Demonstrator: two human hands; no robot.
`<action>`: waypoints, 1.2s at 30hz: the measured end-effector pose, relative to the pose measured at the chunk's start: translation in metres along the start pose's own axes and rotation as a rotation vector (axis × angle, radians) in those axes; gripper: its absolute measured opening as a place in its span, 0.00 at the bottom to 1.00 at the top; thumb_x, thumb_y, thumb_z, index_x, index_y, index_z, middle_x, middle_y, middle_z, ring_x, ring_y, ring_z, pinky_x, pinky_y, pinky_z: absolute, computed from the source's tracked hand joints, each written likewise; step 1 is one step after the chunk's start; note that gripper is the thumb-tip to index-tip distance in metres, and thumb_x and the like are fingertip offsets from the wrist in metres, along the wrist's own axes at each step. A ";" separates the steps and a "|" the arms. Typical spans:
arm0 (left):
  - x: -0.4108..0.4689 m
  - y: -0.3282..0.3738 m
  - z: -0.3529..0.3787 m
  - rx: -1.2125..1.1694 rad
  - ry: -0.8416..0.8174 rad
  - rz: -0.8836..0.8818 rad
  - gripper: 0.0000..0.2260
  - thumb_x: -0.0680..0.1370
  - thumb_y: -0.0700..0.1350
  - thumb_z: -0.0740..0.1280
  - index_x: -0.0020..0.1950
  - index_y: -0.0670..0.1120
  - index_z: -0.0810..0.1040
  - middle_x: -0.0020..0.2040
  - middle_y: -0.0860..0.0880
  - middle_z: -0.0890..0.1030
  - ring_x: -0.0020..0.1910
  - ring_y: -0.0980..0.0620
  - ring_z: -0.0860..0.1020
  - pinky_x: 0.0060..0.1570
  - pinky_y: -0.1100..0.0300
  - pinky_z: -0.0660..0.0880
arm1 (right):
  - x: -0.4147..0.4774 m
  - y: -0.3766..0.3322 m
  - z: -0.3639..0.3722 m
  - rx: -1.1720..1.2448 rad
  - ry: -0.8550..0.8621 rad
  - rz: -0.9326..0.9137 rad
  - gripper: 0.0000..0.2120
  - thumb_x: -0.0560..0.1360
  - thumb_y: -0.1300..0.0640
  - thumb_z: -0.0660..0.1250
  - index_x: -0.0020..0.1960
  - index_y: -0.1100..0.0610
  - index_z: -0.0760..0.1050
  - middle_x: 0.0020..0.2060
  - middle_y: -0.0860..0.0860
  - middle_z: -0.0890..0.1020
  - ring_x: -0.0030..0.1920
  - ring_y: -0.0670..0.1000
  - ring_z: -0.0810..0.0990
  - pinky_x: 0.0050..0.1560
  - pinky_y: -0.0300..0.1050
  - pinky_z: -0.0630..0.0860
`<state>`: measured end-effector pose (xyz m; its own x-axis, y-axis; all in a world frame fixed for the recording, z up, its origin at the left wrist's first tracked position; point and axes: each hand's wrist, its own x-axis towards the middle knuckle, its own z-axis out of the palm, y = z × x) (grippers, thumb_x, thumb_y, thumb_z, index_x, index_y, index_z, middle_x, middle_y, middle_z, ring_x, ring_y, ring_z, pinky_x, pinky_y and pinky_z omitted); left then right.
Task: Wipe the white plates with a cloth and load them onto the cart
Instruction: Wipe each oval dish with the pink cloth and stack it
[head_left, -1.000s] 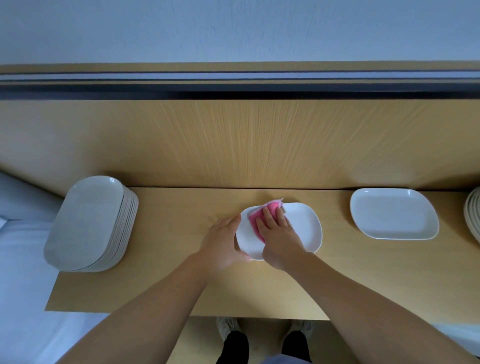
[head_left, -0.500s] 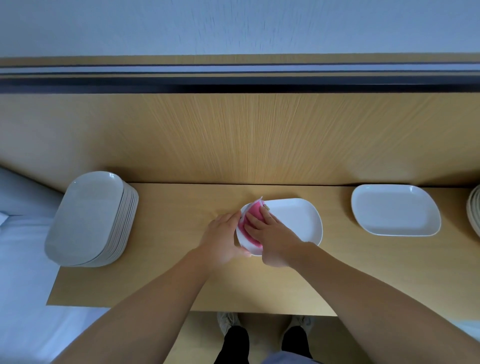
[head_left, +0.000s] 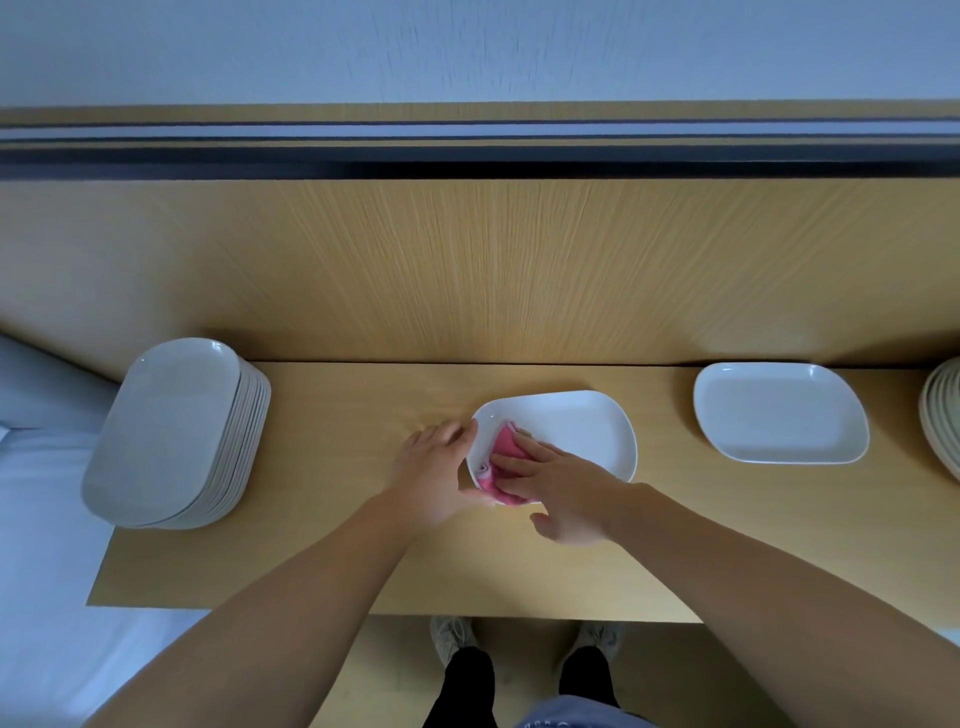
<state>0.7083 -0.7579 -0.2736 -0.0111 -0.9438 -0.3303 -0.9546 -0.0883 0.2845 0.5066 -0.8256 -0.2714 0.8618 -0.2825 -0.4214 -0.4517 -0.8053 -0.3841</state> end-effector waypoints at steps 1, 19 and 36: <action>0.000 0.000 -0.001 0.005 -0.008 -0.005 0.46 0.69 0.70 0.67 0.79 0.50 0.54 0.73 0.51 0.63 0.71 0.50 0.63 0.70 0.59 0.55 | -0.005 0.003 0.002 0.010 0.011 -0.007 0.31 0.76 0.54 0.63 0.77 0.44 0.57 0.78 0.41 0.50 0.76 0.50 0.31 0.77 0.47 0.40; -0.005 0.001 -0.004 0.057 0.055 0.189 0.36 0.71 0.60 0.72 0.73 0.42 0.69 0.74 0.49 0.66 0.73 0.45 0.63 0.71 0.56 0.57 | -0.039 0.043 0.009 -0.083 0.267 0.026 0.24 0.66 0.69 0.68 0.60 0.54 0.79 0.63 0.49 0.78 0.66 0.59 0.74 0.56 0.58 0.77; -0.002 0.008 0.011 0.211 0.036 0.357 0.20 0.55 0.56 0.83 0.39 0.46 0.86 0.49 0.52 0.85 0.48 0.55 0.84 0.49 0.60 0.78 | -0.002 0.034 -0.008 -0.366 0.070 0.249 0.28 0.81 0.52 0.57 0.78 0.50 0.52 0.78 0.55 0.49 0.77 0.61 0.43 0.72 0.56 0.56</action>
<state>0.6971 -0.7527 -0.2808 -0.3457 -0.9141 -0.2120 -0.9328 0.3103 0.1834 0.4911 -0.8566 -0.2773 0.7561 -0.5156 -0.4031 -0.5470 -0.8360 0.0432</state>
